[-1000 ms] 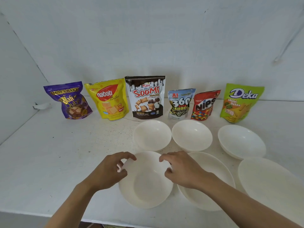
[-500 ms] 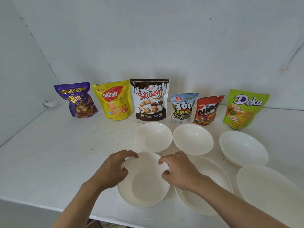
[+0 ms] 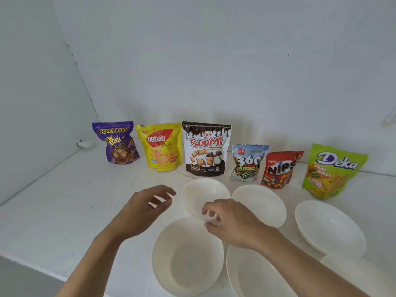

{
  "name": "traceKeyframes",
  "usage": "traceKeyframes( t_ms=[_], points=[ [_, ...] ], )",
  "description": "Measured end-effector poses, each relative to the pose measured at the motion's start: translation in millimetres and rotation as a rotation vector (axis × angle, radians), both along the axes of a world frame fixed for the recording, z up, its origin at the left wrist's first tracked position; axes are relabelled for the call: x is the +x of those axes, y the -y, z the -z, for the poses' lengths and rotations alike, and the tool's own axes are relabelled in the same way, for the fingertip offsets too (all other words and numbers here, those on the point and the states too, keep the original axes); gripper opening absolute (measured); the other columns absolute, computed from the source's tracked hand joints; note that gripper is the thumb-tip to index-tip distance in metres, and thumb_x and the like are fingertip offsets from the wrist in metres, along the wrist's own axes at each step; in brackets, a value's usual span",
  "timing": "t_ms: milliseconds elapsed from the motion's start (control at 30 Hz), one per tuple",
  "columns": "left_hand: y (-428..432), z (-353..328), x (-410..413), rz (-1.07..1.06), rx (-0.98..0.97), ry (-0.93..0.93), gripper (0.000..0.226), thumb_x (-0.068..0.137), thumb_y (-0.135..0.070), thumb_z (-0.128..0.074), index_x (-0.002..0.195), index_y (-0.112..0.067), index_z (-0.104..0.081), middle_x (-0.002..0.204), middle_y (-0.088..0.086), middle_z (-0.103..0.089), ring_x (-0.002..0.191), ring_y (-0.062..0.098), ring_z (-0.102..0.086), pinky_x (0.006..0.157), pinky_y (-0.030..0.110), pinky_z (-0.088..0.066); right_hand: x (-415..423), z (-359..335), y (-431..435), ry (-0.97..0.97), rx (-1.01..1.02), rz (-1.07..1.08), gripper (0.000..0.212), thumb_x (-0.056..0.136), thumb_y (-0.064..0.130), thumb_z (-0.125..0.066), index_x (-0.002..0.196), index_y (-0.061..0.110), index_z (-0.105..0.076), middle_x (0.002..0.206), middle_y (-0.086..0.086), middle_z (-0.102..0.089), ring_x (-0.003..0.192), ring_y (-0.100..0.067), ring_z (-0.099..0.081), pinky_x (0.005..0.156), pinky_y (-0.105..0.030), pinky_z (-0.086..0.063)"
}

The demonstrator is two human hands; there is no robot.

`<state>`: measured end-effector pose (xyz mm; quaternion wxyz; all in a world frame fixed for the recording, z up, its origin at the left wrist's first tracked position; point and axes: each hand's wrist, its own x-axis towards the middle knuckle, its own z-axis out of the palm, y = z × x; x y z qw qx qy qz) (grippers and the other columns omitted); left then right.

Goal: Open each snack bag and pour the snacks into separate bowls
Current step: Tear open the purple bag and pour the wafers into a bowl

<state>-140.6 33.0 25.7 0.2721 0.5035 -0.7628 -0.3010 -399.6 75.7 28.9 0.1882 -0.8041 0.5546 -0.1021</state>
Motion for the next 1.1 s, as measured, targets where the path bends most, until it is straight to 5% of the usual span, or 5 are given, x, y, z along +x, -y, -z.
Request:
traceKeyframes(
  t_ms=[333,533,900,1100],
  points=[
    [-6,-36,36,-0.389,-0.201,-0.24,0.009,0.096,-0.024,-0.065,0.09,-0.023,-0.072,0.07,0.001,-0.07,0.067,0.014,-0.067,0.059,0.014,-0.05,62,-30,45,0.251,-0.179,-0.08,0.01,0.091,0.031,-0.061,0.099,0.028,-0.067,0.086,0.01,-0.069,0.077,-0.007,-0.063,0.071,-0.034,-0.055],
    [21,-30,91,-0.474,-0.201,-0.185,0.008,0.096,-0.028,-0.064,0.092,-0.025,-0.07,0.071,-0.003,-0.07,0.068,0.008,-0.067,0.066,0.026,-0.053,121,-31,87,0.378,-0.242,-0.055,0.003,0.089,0.027,-0.065,0.089,0.025,-0.067,0.072,0.009,-0.066,0.067,-0.01,-0.063,0.066,-0.035,-0.055],
    [154,-27,195,-0.483,-0.258,-0.067,0.007,0.097,-0.029,-0.064,0.101,-0.031,-0.06,0.089,-0.016,-0.064,0.087,0.005,-0.062,0.065,0.021,-0.046,233,-40,220,0.318,-0.358,0.059,0.006,0.089,0.021,-0.064,0.084,0.021,-0.067,0.075,0.005,-0.069,0.064,-0.012,-0.059,0.063,-0.035,-0.053],
    [235,-23,221,-0.472,-0.304,0.032,0.021,0.098,-0.03,-0.062,0.117,-0.022,-0.061,0.119,0.0,-0.061,0.107,0.014,-0.056,0.067,0.01,-0.036,269,-41,286,0.285,-0.434,0.066,0.01,0.09,0.018,-0.062,0.099,0.014,-0.065,0.089,0.002,-0.061,0.085,-0.019,-0.058,0.072,-0.036,-0.052]
  ],
)
